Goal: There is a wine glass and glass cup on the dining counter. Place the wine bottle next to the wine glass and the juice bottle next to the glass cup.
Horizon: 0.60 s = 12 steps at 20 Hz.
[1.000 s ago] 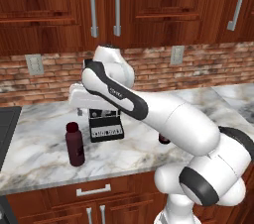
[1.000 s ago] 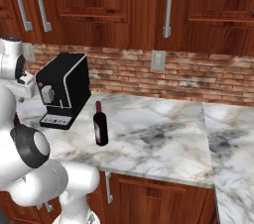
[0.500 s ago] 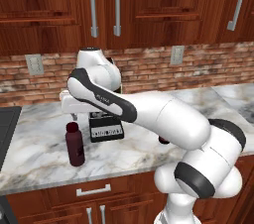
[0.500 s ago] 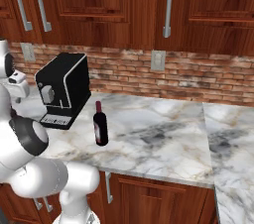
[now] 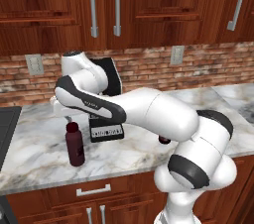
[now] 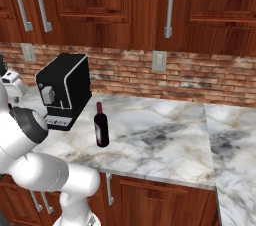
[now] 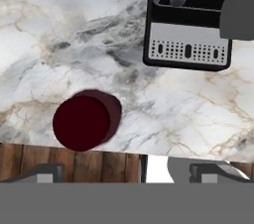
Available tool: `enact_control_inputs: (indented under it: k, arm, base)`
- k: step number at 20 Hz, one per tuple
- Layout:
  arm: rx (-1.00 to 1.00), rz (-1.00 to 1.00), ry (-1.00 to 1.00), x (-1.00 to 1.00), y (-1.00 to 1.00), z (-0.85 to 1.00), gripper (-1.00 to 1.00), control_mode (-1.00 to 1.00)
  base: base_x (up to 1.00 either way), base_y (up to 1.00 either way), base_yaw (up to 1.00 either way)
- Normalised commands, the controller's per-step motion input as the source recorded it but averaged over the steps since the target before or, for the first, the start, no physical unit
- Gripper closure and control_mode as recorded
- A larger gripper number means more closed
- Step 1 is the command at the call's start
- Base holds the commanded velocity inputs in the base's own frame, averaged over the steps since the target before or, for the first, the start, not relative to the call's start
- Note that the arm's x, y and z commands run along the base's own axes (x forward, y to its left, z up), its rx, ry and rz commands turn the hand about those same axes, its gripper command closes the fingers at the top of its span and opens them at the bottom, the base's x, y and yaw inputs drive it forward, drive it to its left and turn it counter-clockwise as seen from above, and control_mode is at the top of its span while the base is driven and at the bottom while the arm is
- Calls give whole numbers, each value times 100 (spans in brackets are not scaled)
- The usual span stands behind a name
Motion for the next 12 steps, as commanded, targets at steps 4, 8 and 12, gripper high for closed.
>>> enact_control_inputs:
  k: [4, 8, 12]
  arm:
    - [0, 0, -6, 5, 10, -2, -100, -100]
    - [5, 0, -5, 3, 10, -3, -100, -100]
    - [7, 0, -4, 0, 12, -16, -100, -100]
  base:
    - [0, 0, 0]
    - [0, 0, 0]
    - [0, 0, 0]
